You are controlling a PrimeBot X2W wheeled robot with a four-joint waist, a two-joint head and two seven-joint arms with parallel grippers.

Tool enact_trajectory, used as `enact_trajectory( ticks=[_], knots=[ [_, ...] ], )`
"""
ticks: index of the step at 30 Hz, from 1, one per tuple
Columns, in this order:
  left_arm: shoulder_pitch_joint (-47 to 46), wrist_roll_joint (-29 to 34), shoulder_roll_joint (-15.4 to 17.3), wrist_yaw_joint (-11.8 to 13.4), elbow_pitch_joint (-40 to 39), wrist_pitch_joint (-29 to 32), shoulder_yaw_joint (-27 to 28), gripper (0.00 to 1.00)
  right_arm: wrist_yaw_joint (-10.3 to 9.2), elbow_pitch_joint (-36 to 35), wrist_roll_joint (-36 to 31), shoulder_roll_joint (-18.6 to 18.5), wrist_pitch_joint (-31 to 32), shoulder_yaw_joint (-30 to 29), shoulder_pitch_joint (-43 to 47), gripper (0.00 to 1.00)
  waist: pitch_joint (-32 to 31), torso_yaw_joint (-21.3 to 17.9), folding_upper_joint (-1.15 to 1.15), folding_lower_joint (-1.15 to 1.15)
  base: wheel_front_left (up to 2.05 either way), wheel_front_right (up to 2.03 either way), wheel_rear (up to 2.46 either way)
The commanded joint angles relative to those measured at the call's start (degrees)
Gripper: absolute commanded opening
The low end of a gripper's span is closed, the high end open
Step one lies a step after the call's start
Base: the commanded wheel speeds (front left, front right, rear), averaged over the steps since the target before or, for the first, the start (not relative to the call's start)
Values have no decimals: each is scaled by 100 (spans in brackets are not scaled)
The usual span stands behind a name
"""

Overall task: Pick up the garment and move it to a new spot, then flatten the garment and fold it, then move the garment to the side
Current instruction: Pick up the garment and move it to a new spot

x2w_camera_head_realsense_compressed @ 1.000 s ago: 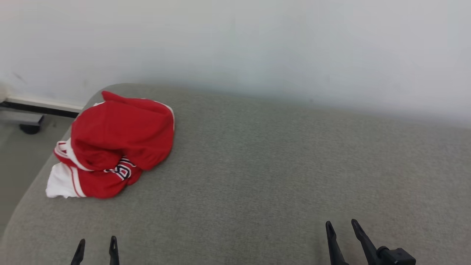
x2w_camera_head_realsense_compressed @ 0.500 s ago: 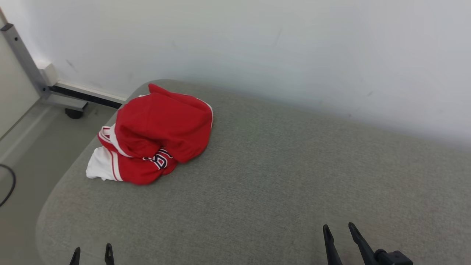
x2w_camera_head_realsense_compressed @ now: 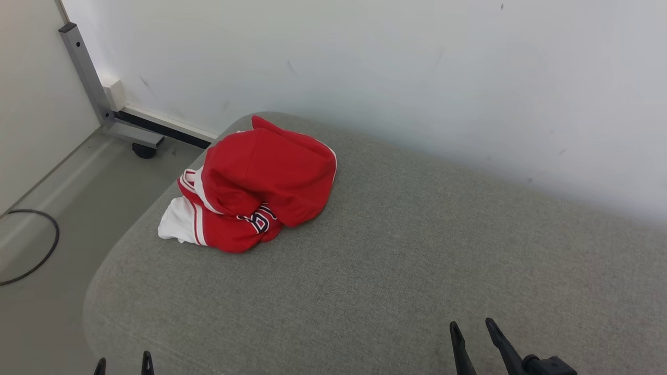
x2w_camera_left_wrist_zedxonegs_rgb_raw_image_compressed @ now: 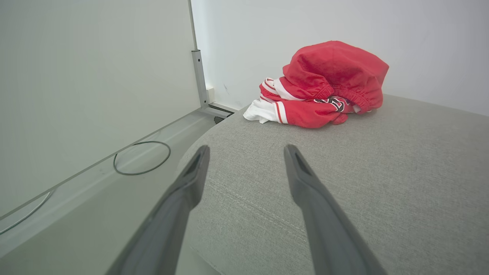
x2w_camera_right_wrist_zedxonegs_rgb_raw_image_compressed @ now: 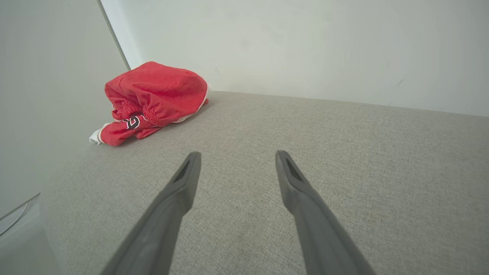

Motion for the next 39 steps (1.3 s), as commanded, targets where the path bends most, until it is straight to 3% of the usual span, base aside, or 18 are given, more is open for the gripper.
enact_trajectory(
  ticks=[1, 13, 22, 30, 39],
  knots=[
    [68, -31, -11, 28, -34, -12, 13, 100, -12, 16, 0, -7, -11, 23, -54, 100, 10, 14, 0, 0, 0, 0, 0],
    [-285, -230, 25, -99, 11, -12, 333, 100, -12, 4, 36, -9, -10, 44, -57, 100, 29, -138, 0, 0, 0, 0, 0],
    [-960, -401, 431, -189, 124, -12, 440, 100, -12, -21, -85, -7, -10, 22, -289, 100, 342, -640, 0, 0, 0, 0, 0],
    [-2132, -1114, 1098, -211, 634, -12, 423, 100, -12, -79, -170, -9, -10, -53, -615, 100, 852, -1228, 0, 0, 0, 0, 0],
    [-3584, -2380, 2308, -207, 1456, 521, -2, 100, -12, -187, -197, -6, -10, -127, -1009, 100, 1430, -1794, 0, 0, 0, 0, 0]
  ],
)
